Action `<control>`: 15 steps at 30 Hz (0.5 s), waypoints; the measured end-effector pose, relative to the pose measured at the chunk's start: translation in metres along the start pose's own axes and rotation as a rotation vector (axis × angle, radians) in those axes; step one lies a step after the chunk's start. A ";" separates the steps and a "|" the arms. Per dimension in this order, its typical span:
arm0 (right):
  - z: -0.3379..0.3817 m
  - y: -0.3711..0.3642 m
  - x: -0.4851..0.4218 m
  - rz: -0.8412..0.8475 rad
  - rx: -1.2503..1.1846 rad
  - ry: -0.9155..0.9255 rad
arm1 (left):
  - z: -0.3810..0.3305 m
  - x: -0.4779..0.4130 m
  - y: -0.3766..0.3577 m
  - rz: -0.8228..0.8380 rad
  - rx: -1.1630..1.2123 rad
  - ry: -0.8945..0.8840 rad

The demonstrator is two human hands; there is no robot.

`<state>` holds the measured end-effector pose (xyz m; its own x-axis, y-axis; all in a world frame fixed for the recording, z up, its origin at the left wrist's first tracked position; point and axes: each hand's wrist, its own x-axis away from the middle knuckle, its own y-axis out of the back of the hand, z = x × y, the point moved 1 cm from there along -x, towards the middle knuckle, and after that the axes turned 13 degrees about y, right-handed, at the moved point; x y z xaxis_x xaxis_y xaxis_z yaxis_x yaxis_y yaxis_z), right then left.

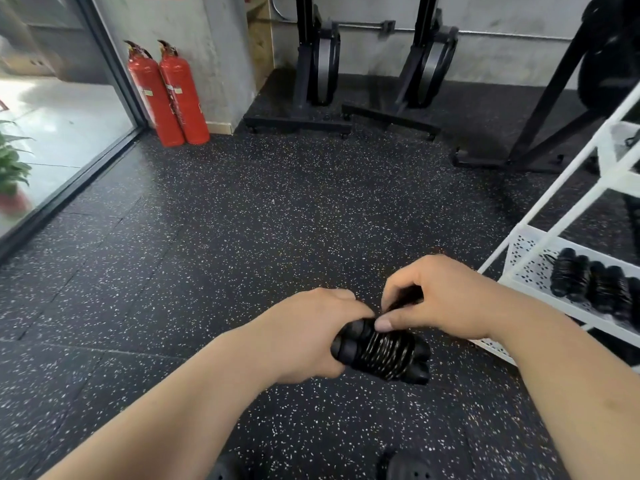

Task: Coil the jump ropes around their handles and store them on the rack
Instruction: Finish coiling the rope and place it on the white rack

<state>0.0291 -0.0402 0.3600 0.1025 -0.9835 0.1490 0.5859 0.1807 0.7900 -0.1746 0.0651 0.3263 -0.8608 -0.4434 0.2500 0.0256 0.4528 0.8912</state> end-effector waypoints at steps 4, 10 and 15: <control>-0.007 0.011 0.007 -0.020 -0.166 -0.012 | -0.005 0.004 0.005 0.042 0.184 -0.009; -0.010 0.019 0.016 -0.061 -0.471 -0.034 | -0.020 0.015 0.015 0.030 0.514 0.067; -0.010 0.005 0.013 -0.247 -0.522 -0.161 | -0.019 0.015 0.019 0.024 0.801 0.112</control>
<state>0.0413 -0.0523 0.3605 -0.1859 -0.9754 0.1187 0.8986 -0.1200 0.4219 -0.1773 0.0522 0.3543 -0.8077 -0.4821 0.3395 -0.3652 0.8610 0.3540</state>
